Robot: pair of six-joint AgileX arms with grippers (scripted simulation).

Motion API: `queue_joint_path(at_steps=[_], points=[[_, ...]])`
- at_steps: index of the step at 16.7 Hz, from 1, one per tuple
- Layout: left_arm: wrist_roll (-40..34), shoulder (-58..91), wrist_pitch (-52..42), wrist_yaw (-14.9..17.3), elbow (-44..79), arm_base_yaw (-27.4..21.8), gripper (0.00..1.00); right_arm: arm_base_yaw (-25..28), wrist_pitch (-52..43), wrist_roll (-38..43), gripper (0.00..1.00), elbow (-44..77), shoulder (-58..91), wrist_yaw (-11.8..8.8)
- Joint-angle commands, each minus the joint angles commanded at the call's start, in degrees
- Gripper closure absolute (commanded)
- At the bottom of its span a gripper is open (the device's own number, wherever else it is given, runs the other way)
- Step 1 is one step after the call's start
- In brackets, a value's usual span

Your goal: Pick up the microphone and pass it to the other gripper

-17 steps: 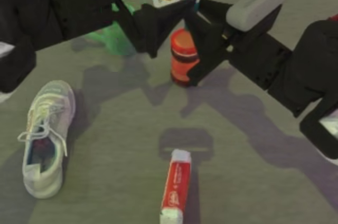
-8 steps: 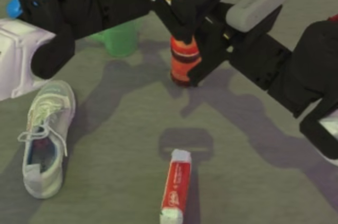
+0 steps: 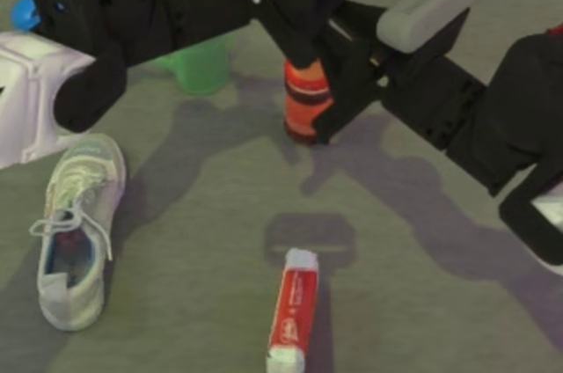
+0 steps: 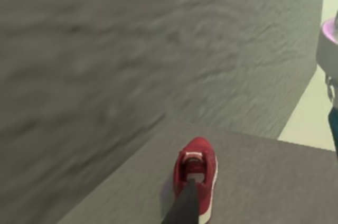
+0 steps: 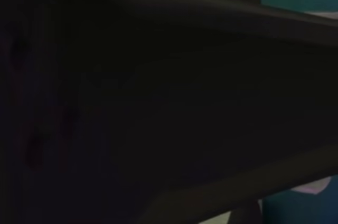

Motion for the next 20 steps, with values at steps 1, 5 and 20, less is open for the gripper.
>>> queue_joint_path(at_steps=[1, 5, 20], points=[[0.0, 0.0, 0.0, 0.0, 0.0, 0.0, 0.68, 0.0, 0.0, 0.0, 1.0, 0.0, 0.0, 0.0], [0.0, 0.0, 0.0, 0.0, 0.0, 0.0, 0.98, 0.0, 0.0, 0.0, 1.0, 0.0, 0.0, 0.0], [0.0, 0.0, 0.0, 0.0, 0.0, 0.0, 1.0, 0.0, 0.0, 0.0, 0.55, 0.0, 0.0, 0.0]])
